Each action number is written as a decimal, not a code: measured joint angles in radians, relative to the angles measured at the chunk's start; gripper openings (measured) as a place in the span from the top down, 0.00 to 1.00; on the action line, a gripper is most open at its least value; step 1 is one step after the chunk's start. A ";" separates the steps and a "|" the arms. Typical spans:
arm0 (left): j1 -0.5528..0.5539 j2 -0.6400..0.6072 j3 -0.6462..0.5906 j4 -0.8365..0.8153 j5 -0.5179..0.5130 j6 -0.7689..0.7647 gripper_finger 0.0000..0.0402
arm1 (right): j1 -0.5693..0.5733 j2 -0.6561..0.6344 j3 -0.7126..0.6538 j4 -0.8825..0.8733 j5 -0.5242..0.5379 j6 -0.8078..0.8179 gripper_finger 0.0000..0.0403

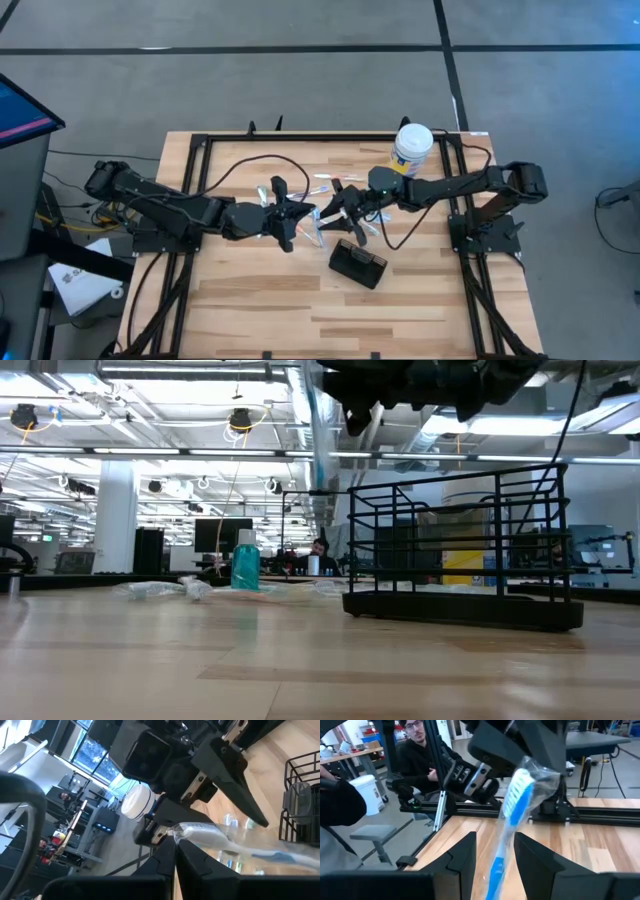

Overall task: Pick & Place toothbrushing station
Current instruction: Put the top blue toothbrush into the mesh organizer

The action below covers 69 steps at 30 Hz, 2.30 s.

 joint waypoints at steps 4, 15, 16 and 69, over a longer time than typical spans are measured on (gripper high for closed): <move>0.000 0.000 0.000 0.000 0.000 -0.001 1.00 | 0.004 -0.001 0.000 0.021 0.000 -0.003 0.69; 0.000 0.000 0.000 0.002 0.001 -0.001 1.00 | 0.003 0.000 0.000 0.034 0.039 -0.003 0.69; 0.000 0.000 0.000 0.003 0.001 -0.002 1.00 | 0.003 0.000 -0.001 0.034 0.039 -0.003 0.69; 0.000 0.000 -0.002 0.016 -0.142 -0.001 0.93 | -0.005 0.077 0.026 0.061 0.013 -0.037 0.99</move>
